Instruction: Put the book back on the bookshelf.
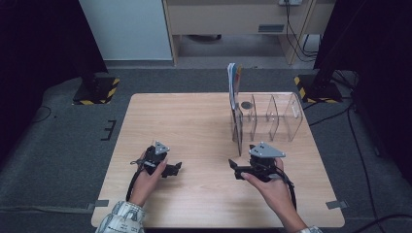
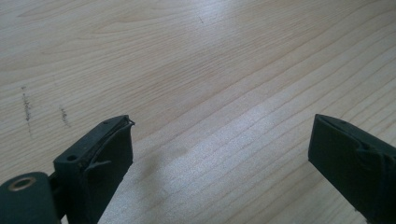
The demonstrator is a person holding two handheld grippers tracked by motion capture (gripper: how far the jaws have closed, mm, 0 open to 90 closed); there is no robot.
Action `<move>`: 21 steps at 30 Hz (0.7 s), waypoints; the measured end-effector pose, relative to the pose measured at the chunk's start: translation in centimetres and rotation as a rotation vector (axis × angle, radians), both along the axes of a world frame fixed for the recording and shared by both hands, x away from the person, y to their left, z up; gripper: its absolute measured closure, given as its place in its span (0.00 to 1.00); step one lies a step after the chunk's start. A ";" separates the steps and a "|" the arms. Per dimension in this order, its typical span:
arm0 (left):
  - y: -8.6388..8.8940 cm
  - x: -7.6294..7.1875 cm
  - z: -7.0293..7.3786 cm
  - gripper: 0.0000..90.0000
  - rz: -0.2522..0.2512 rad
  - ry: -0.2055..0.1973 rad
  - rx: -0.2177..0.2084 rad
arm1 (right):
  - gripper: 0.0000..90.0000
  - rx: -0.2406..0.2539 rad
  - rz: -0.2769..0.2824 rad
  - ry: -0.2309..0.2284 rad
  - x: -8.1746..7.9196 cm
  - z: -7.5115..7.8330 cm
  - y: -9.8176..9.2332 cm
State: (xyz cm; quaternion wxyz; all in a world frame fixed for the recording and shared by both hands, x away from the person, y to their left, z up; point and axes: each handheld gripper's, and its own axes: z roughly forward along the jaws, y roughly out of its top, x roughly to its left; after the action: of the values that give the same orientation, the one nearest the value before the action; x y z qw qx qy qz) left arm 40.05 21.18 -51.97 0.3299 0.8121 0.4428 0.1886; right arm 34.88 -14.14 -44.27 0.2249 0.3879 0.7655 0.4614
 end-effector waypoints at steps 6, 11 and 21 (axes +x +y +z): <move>0.1 0.0 0.0 0.07 0.005 0.002 -0.001 | 0.12 -0.009 0.034 0.006 -0.4 -0.3 0.6; 0.2 0.1 -0.1 0.07 0.007 0.002 0.006 | 0.13 -0.011 0.061 0.012 -0.7 -0.5 1.2; 0.5 0.0 0.2 0.07 0.013 -0.011 0.004 | 0.16 -0.028 0.119 0.029 -0.8 -1.3 2.6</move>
State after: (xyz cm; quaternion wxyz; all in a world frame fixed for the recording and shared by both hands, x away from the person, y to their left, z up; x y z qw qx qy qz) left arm 40.02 21.67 -51.79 0.3292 0.8089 0.4460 0.1960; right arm 34.09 -11.58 -45.58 0.1911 0.3454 0.7967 0.4576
